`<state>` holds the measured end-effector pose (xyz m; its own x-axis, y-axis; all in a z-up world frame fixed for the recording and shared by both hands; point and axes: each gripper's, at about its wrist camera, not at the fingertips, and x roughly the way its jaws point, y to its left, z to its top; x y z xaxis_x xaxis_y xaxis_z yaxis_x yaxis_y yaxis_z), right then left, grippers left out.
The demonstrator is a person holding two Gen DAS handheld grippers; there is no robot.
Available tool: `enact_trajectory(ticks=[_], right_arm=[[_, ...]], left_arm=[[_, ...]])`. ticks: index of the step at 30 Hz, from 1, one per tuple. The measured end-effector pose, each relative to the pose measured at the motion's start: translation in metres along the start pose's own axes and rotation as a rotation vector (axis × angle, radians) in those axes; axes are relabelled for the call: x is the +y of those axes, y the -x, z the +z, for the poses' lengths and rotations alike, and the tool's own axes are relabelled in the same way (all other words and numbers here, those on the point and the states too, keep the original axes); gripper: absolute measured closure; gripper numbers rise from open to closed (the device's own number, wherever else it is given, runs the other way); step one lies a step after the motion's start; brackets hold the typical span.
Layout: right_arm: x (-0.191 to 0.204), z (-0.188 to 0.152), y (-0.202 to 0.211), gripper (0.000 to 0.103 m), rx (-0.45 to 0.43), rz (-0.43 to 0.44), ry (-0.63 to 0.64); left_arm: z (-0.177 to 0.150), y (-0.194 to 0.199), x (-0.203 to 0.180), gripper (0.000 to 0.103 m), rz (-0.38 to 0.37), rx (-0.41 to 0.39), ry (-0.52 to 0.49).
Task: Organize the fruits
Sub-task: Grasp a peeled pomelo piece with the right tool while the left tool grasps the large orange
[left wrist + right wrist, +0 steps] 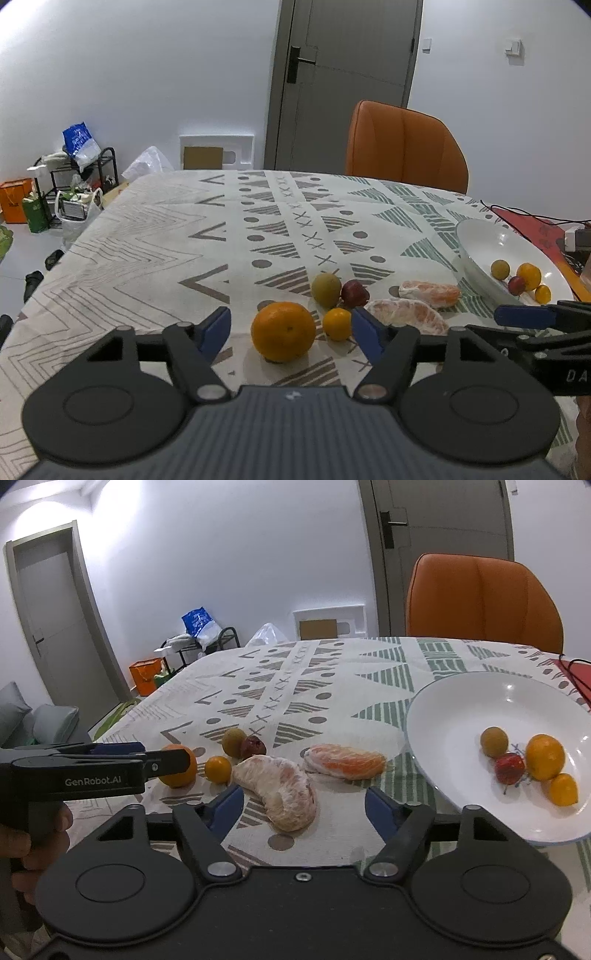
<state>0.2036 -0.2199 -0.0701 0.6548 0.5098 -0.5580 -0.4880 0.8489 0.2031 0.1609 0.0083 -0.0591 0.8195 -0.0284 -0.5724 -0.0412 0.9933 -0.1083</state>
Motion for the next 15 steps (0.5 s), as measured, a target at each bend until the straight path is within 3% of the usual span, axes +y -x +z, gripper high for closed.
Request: enact_trajectory(ticks=[10, 15], right_arm=[[0.001, 0.0, -0.02, 0.037, 0.043, 0.015, 0.015], [0.004, 0.0, -0.029, 0.038, 0.058, 0.015, 0.027]], left_arm=[[-0.003, -0.019, 0.007, 0.046, -0.011, 0.047, 0.009], [-0.006, -0.023, 0.011, 0.061, -0.011, 0.065, 0.031]])
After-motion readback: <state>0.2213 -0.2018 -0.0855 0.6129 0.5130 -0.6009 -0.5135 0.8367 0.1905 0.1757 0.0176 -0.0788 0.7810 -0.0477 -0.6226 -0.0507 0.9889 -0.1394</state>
